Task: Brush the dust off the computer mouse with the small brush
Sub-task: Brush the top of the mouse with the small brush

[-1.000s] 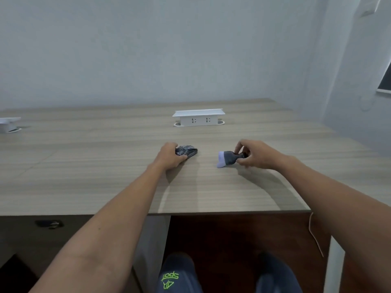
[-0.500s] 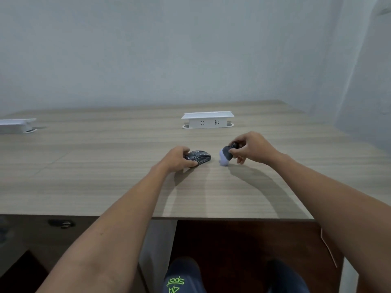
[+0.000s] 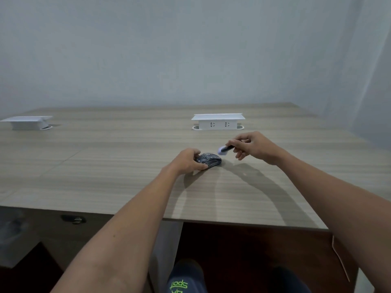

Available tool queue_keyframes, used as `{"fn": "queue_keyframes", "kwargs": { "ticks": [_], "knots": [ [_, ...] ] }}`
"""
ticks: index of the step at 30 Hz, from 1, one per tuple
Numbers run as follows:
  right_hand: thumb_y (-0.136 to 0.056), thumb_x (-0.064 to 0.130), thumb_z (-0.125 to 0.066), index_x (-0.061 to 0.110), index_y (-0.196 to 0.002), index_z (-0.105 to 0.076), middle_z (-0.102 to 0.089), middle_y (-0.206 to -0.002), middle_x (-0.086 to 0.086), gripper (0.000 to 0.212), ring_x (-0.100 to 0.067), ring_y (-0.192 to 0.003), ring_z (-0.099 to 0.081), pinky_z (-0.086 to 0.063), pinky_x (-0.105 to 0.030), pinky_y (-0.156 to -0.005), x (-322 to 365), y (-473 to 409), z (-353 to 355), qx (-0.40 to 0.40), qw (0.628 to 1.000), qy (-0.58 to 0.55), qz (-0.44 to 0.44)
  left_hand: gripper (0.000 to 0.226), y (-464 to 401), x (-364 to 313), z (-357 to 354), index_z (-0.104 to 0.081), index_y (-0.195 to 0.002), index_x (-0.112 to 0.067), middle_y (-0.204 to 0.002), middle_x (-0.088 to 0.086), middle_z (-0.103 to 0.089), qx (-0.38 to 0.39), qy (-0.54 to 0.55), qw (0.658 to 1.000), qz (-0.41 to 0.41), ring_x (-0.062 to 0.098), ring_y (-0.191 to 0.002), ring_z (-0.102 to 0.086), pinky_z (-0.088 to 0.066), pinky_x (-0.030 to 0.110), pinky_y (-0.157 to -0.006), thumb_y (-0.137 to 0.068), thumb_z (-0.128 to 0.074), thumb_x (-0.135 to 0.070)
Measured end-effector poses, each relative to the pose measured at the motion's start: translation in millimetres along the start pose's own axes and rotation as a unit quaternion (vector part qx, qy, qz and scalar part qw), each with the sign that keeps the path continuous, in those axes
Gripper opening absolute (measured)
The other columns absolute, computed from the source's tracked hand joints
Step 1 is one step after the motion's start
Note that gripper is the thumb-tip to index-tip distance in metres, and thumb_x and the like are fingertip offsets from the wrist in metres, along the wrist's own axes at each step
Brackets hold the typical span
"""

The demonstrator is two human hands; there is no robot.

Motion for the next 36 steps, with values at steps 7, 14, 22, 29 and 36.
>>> {"fn": "queue_keyframes", "kwargs": {
  "ticks": [7,14,22,29,36],
  "knots": [
    [-0.105,0.021,-0.054,0.006,-0.107,-0.069,-0.060,-0.091,-0.015,0.022,-0.018,-0.062,-0.064,-0.058,-0.027,-0.059,-6.8,-8.4,-3.9,0.011,0.997,0.076,-0.008,0.045,-0.1,1.8,-3.4,-0.064,-0.116,-0.007,-0.110,0.004,-0.064,0.008,0.009,1.000,0.013,0.030,-0.110,-0.066,-0.049,0.043,-0.104,-0.079,-0.083,-0.024],
    [-0.105,0.019,-0.042,0.017,-0.114,-0.060,-0.057,-0.085,-0.010,0.020,-0.016,-0.056,-0.058,-0.051,-0.026,-0.051,-8.4,-13.4,-3.7,-0.002,0.995,0.096,-0.022,0.079,0.8,0.9,-7.2,-0.046,-0.146,-0.002,-0.138,0.011,-0.061,0.019,0.012,0.999,0.027,0.026,-0.123,-0.061,-0.045,0.036,-0.110,-0.080,-0.082,-0.026],
    [-0.099,0.015,-0.052,0.009,-0.118,-0.057,-0.065,-0.085,-0.008,0.021,-0.017,-0.059,-0.061,-0.054,-0.032,-0.056,-11.1,-16.0,-0.4,-0.044,0.991,0.120,-0.028,0.082,-0.5,-1.6,-11.3,-0.044,-0.149,-0.002,-0.139,0.012,-0.060,0.029,0.011,0.999,0.021,0.027,-0.123,-0.061,-0.045,0.039,-0.110,-0.080,-0.082,-0.025],
    [-0.094,0.012,-0.060,0.003,-0.107,-0.065,-0.064,-0.074,-0.001,0.017,-0.016,-0.056,-0.065,-0.053,-0.025,-0.053,-5.5,-16.7,5.6,-0.079,0.986,0.149,-0.011,0.080,-0.1,0.3,-11.8,-0.050,-0.144,-0.003,-0.130,0.011,-0.065,0.033,0.043,0.998,0.021,0.025,-0.117,-0.064,-0.049,0.035,-0.106,-0.076,-0.086,-0.026],
    [-0.094,0.015,-0.066,0.002,-0.097,-0.072,-0.069,-0.074,-0.006,0.015,-0.016,-0.059,-0.066,-0.057,-0.031,-0.061,-0.7,-15.3,-4.4,-0.052,0.991,0.124,0.014,0.048,3.2,-1.4,-11.5,-0.071,-0.119,-0.006,-0.109,0.013,-0.077,0.044,0.071,0.996,0.010,0.030,-0.107,-0.072,-0.054,0.043,-0.101,-0.076,-0.085,-0.022]
  ]
}}
Point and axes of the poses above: each hand's wrist, its own y-axis away from the middle knuckle, its own z-axis out of the back of the hand, x = y × z, the point moved 8 cm from there along -y, towards the middle knuckle
